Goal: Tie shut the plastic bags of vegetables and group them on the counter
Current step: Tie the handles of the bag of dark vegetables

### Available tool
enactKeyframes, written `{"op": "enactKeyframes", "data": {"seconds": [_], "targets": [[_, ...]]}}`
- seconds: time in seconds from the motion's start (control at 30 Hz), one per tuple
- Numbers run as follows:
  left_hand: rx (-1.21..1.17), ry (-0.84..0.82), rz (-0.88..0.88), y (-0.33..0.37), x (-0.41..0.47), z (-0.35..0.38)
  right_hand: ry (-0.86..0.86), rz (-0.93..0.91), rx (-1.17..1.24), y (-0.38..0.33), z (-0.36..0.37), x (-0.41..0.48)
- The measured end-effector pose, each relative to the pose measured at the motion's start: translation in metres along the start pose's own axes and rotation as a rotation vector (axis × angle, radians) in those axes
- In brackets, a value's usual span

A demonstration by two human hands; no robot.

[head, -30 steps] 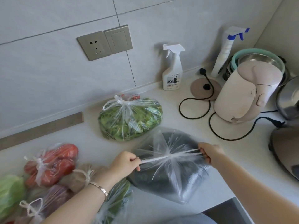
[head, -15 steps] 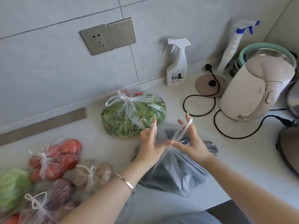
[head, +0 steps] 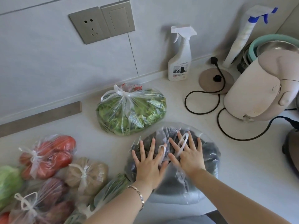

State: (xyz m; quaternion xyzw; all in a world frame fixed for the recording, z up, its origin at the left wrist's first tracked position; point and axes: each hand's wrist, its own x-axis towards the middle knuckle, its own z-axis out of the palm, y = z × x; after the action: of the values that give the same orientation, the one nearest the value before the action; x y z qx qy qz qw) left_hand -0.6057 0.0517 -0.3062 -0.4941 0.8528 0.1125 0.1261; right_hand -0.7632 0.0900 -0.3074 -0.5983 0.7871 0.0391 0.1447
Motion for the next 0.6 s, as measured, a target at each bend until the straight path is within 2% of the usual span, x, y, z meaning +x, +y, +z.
{"op": "enactKeyframes", "data": {"seconds": [0.17, 0.3, 0.37, 0.47, 0.5, 0.6], "targets": [[-0.001, -0.047, -0.009, 0.000, 0.004, 0.005, -0.077, -0.011, -0.023, 0.001, 0.002, 0.004], [-0.285, -0.027, -0.047, 0.004, 0.002, -0.014, -0.028, -0.056, 0.101, 0.003, -0.006, 0.000], [-0.533, 0.083, -0.072, 0.008, 0.001, -0.029, 0.061, -0.074, 0.450, 0.002, -0.015, -0.003], [-1.212, 0.199, 0.012, 0.019, 0.001, -0.060, 0.154, -0.068, 1.140, -0.013, -0.057, -0.015], [-1.373, 0.222, 0.012, 0.022, 0.001, -0.070, 0.164, -0.037, 1.364, -0.017, -0.071, -0.016], [-1.684, 0.309, -0.068, 0.020, 0.008, -0.097, 0.184, 0.111, 1.743, -0.027, -0.097, -0.010]]}}
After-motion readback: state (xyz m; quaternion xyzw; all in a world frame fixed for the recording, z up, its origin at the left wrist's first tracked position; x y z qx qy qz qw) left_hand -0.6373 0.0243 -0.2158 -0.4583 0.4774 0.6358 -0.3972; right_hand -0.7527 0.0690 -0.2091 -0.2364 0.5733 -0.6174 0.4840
